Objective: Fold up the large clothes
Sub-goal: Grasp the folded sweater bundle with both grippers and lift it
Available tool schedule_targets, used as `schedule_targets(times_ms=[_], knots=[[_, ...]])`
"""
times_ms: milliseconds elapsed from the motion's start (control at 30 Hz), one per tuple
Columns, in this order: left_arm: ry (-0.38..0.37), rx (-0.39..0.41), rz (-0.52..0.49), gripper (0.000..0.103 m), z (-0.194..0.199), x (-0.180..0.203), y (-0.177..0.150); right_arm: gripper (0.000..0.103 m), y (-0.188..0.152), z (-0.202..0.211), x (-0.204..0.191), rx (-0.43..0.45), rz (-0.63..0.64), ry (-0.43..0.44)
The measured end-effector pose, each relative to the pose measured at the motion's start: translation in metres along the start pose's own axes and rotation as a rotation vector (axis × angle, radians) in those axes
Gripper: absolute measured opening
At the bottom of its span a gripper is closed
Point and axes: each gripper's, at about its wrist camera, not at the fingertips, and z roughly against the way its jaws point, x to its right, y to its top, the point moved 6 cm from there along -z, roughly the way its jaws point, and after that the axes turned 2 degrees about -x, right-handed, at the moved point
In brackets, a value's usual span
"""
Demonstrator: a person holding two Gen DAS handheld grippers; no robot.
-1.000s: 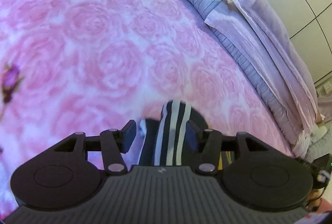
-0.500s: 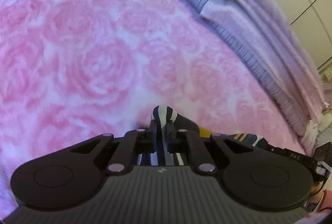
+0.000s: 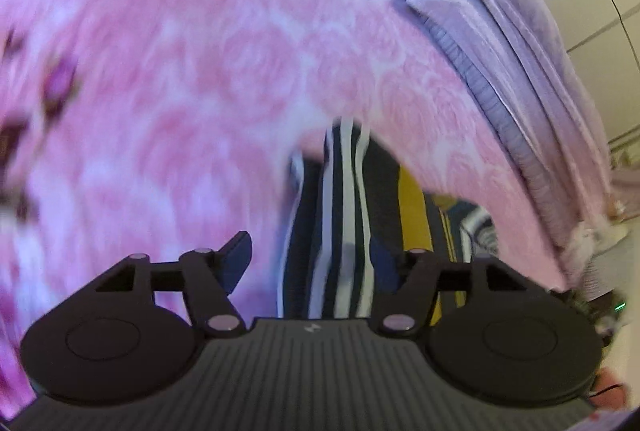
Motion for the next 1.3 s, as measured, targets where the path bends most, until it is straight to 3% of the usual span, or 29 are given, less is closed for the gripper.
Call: schedule_targets(times_ms=[100,233,367,533,700,733,767,800,867,933,1133,1300], knots=[[-0.073,-0.052,0.096,0.078,-0.005,-0.008,-0.022,0.075,-0.021,-0.003,0.009,-0.064,-0.051,0.051],[-0.135,-0.079,0.164,0.078,-0.030,-0.019,-0.029,0.075,-0.028,-0.024,0.016,-0.088,-0.117,0.099],[-0.160,-0.076,0.107,0.079,-0.044,-0.015,-0.020,0.076,-0.017,-0.042,0.010,-0.090,-0.083,0.179],[-0.191,-0.078,0.066,0.074,-0.054,-0.005,-0.008,0.070,-0.012,-0.061,0.000,-0.104,-0.034,0.193],[-0.192,-0.090,0.032,0.069,-0.067,-0.001,-0.006,0.050,-0.015,-0.070,0.000,-0.103,-0.057,0.204],[-0.195,-0.088,0.030,0.067,-0.066,-0.001,-0.006,0.046,-0.017,-0.073,-0.002,-0.102,-0.061,0.210],[-0.193,-0.085,0.031,0.056,-0.066,0.000,-0.007,0.030,-0.019,-0.077,-0.005,-0.106,-0.073,0.224],[-0.204,-0.086,0.021,0.034,-0.065,0.001,-0.008,0.026,-0.021,-0.079,-0.007,-0.099,-0.090,0.221],[-0.222,-0.067,0.000,0.023,-0.062,0.004,-0.009,0.022,-0.023,-0.074,-0.012,-0.074,-0.089,0.190],[-0.207,-0.036,-0.065,0.020,-0.053,0.012,-0.009,0.020,-0.024,-0.063,-0.018,-0.056,-0.105,0.156],[-0.226,0.021,0.006,0.018,-0.005,0.016,-0.002,0.019,-0.016,-0.027,-0.086,-0.053,-0.061,0.132],[-0.251,0.128,0.042,0.018,0.081,0.014,0.051,0.019,-0.014,-0.028,-0.194,-0.084,-0.008,0.191]])
